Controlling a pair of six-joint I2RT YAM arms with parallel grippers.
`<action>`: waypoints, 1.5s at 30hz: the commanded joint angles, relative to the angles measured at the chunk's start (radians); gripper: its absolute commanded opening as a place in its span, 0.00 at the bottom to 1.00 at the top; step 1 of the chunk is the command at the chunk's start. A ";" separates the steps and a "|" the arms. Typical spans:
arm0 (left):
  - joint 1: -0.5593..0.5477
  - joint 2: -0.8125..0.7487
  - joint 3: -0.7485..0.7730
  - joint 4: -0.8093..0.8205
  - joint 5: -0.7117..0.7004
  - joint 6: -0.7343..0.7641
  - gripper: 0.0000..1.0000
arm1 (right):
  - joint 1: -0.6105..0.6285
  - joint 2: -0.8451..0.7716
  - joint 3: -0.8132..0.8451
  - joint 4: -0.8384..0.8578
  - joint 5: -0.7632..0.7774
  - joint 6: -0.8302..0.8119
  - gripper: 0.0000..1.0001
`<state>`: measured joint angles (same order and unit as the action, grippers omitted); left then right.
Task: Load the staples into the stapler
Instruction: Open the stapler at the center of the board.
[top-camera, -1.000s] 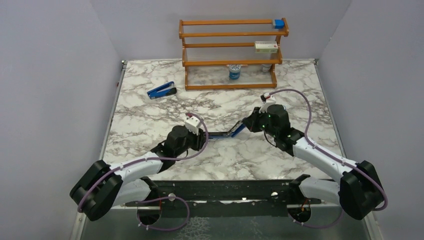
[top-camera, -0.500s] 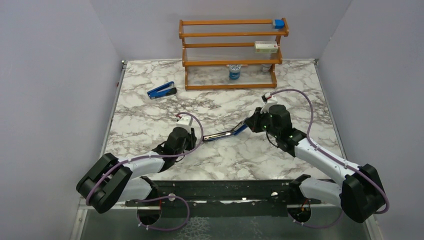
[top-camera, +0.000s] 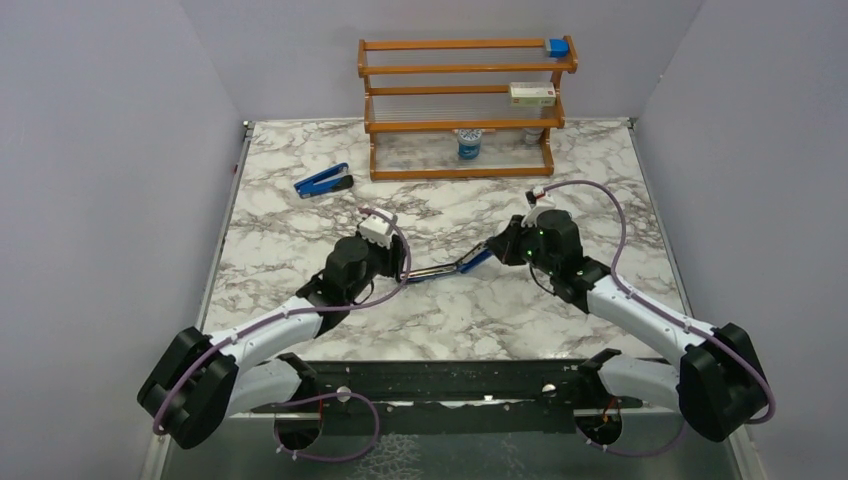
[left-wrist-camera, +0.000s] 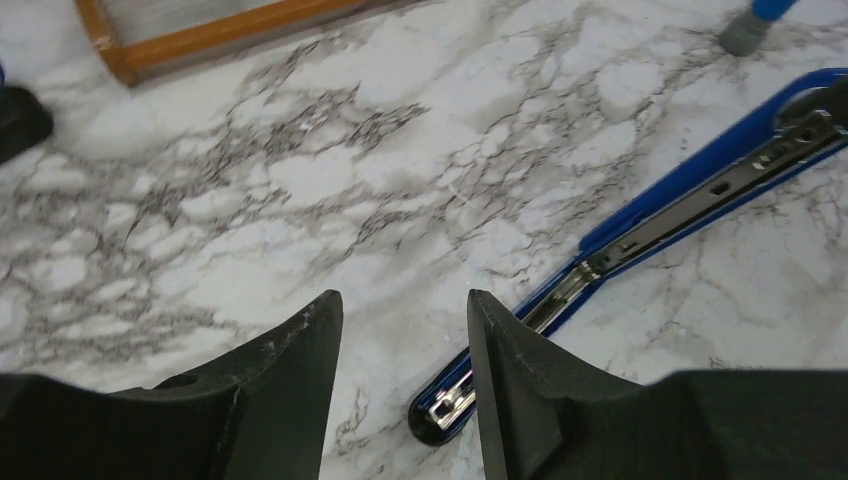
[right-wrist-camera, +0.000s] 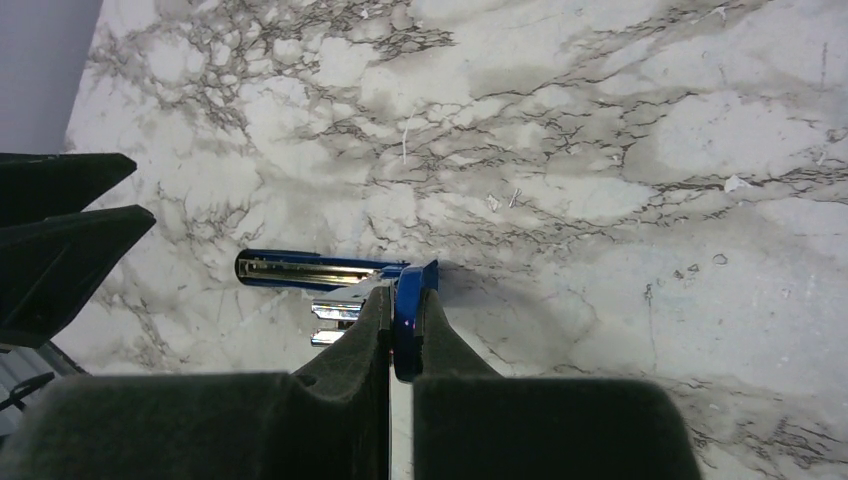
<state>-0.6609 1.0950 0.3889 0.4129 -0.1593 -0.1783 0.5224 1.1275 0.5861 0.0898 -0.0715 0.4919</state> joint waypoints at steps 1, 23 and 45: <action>0.001 0.065 0.076 0.023 0.291 0.273 0.52 | -0.006 0.039 -0.030 0.070 -0.058 0.060 0.01; 0.000 0.481 0.366 -0.134 0.664 0.706 0.48 | -0.117 0.252 -0.053 0.226 -0.257 0.066 0.01; 0.004 0.672 0.535 -0.252 0.831 0.869 0.00 | -0.142 0.286 -0.028 0.199 -0.288 0.019 0.05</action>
<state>-0.6449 1.7370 0.8886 0.2092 0.6018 0.6273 0.3710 1.4006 0.5713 0.4168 -0.3752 0.5835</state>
